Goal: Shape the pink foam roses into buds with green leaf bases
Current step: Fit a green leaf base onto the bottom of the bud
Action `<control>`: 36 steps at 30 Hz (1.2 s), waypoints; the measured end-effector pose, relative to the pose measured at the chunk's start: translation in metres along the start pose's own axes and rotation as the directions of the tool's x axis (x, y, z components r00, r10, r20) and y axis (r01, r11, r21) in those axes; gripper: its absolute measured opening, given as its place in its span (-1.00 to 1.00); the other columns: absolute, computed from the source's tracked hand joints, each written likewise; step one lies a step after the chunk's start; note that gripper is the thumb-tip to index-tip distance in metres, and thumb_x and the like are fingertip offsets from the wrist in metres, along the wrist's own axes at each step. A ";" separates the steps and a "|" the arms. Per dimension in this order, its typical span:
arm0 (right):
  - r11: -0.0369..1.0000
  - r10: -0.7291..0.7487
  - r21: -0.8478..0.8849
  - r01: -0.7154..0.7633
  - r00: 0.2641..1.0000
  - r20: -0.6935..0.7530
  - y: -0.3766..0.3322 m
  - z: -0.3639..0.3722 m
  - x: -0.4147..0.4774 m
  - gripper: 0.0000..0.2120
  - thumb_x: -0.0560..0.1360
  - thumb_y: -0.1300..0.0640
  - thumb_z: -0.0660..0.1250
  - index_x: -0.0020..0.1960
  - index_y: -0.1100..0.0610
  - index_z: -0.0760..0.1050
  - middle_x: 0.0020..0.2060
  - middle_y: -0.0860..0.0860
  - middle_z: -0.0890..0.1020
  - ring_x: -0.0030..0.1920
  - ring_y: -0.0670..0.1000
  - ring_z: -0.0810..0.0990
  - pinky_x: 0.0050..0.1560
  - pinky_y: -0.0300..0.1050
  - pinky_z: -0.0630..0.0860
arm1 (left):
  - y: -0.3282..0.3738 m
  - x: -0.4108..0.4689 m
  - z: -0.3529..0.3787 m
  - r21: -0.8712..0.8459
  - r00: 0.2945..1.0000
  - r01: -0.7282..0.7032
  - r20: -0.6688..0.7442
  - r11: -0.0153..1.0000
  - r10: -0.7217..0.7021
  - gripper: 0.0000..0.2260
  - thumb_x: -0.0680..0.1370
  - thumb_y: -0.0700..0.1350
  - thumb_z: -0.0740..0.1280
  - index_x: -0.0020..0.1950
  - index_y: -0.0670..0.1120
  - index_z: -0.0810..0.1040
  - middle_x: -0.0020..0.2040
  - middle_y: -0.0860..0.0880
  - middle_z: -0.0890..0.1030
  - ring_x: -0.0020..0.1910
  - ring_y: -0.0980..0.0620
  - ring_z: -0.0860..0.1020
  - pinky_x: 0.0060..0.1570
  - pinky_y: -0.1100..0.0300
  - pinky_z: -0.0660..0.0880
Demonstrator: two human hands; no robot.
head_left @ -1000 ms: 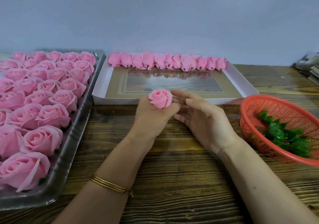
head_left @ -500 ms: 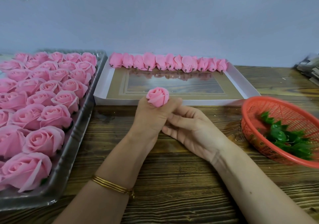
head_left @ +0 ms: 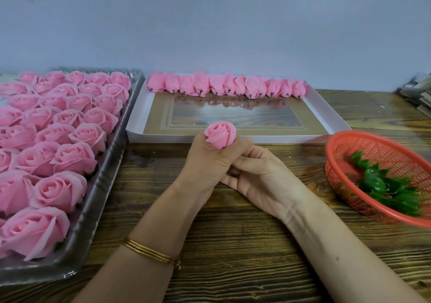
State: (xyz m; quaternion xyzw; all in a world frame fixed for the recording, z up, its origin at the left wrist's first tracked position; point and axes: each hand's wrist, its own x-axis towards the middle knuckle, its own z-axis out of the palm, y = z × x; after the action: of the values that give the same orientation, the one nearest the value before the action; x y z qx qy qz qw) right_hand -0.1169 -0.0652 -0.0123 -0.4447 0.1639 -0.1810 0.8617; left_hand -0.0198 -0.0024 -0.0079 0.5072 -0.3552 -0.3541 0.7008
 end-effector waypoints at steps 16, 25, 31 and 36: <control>0.998 -0.056 -0.041 0.055 0.998 -0.028 -0.002 -0.002 0.001 -0.40 0.35 0.37 0.33 0.34 0.54 0.27 0.16 0.24 0.56 0.18 0.18 0.52 0.21 0.06 0.47 | 0.000 0.002 -0.004 0.017 0.994 0.056 0.089 0.998 -0.057 -0.84 0.21 -0.03 0.52 -0.25 0.04 0.66 -0.30 0.06 0.64 -0.22 0.13 0.63 -0.23 0.26 0.54; 0.996 -0.063 -0.060 0.059 0.995 -0.074 -0.005 -0.004 0.001 -0.70 0.35 0.34 0.28 0.07 0.37 0.55 0.08 0.31 0.53 0.06 0.16 0.56 0.14 -0.03 0.52 | 0.005 0.005 -0.005 0.019 0.994 0.108 -0.014 0.994 -0.107 -0.30 0.09 0.02 0.57 0.22 -0.02 0.55 -0.06 0.04 0.65 -0.06 0.14 0.63 -0.05 0.23 0.54; 0.989 -0.075 -0.132 0.066 0.995 -0.065 -0.005 -0.004 0.000 -0.72 0.35 0.27 0.33 0.06 0.25 0.59 -0.17 0.07 0.62 -0.14 -0.02 0.58 -0.10 -0.24 0.57 | 0.022 0.002 -0.009 -0.002 0.993 0.100 -0.069 0.995 -0.100 -0.28 0.13 0.10 0.56 0.29 0.11 0.52 0.13 0.00 0.56 -0.03 0.14 0.60 -0.08 0.24 0.53; 0.977 -0.082 -0.202 0.069 0.995 -0.052 -0.003 -0.001 -0.001 -0.67 0.42 0.35 0.29 0.17 0.30 0.54 -0.03 0.16 0.58 -0.10 -0.01 0.57 -0.07 -0.26 0.55 | 0.036 0.000 -0.009 0.044 0.995 0.076 -0.072 0.996 -0.073 -0.54 0.30 -0.02 0.53 0.19 0.10 0.58 0.05 0.03 0.53 -0.10 0.17 0.57 -0.17 0.29 0.52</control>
State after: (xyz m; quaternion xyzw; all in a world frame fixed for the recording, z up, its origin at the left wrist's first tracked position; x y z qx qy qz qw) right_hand -0.1190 -0.0671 -0.0106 -0.5293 0.1902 -0.2096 0.7998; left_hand -0.0071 0.0099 0.0248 0.5486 -0.3192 -0.3536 0.6871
